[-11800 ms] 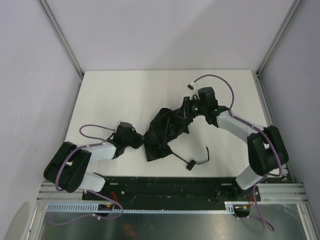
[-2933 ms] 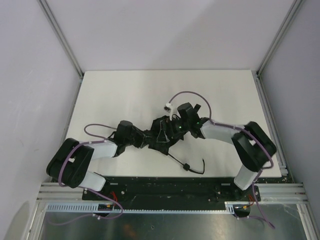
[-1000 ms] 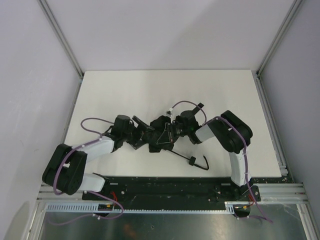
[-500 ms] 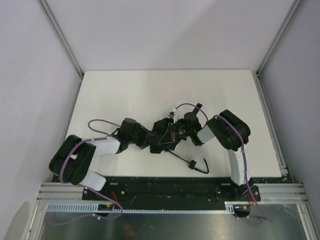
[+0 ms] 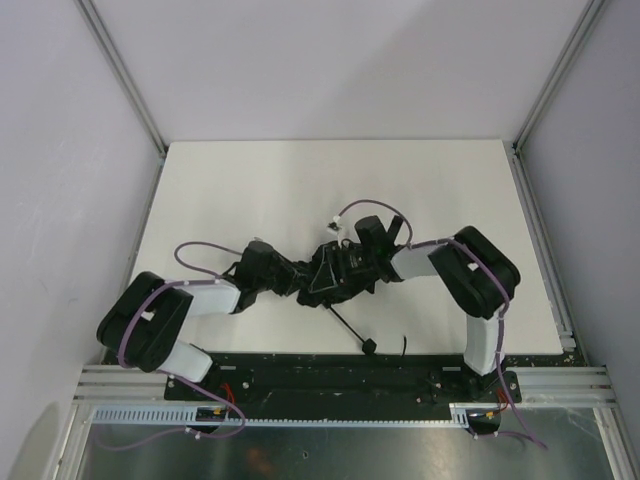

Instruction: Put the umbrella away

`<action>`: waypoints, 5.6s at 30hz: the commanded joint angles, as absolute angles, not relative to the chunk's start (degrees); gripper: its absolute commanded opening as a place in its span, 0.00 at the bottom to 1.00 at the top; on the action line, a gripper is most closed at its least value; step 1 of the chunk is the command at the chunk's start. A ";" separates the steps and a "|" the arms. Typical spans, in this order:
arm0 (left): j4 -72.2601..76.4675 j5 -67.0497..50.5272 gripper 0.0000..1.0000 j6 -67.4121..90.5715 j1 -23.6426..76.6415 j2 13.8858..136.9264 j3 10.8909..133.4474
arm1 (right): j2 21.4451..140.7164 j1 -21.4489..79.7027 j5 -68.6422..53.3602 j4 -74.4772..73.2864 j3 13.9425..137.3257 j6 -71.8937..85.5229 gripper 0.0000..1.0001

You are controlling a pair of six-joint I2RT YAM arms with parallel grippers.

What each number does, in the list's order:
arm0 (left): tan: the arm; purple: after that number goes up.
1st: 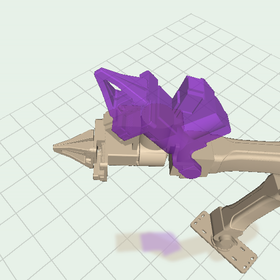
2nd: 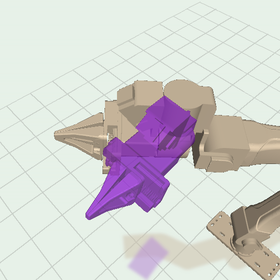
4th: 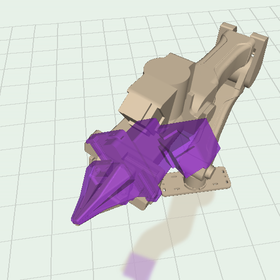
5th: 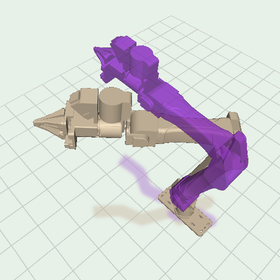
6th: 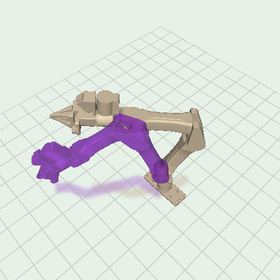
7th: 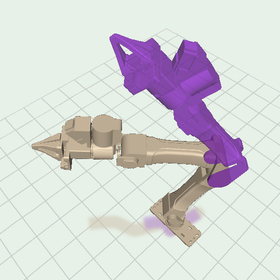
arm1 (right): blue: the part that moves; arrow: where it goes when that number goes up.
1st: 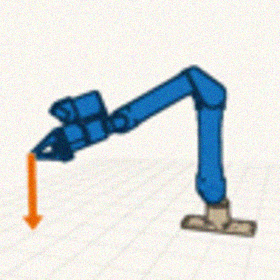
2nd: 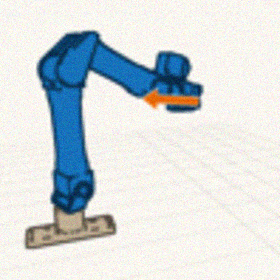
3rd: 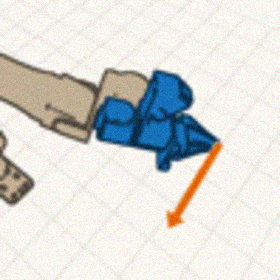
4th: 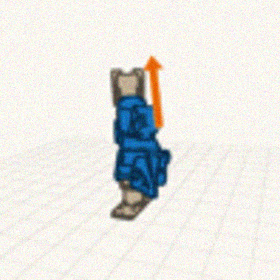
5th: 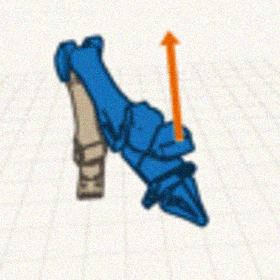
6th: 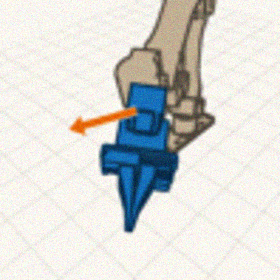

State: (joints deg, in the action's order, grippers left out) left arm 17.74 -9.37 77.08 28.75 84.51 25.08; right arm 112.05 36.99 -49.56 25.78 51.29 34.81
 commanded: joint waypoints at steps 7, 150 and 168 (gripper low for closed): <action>9.82 -6.37 0.00 75.35 29.93 82.44 23.35 | 93.65 45.41 -10.02 -6.97 57.44 8.41 0.96; -1.81 -11.66 1.00 75.95 21.74 78.67 30.85 | 125.17 39.02 -50.14 32.54 48.29 43.00 0.00; 4.15 -9.40 0.00 77.95 23.36 83.64 25.42 | 110.74 44.71 -32.83 10.98 55.41 26.92 0.28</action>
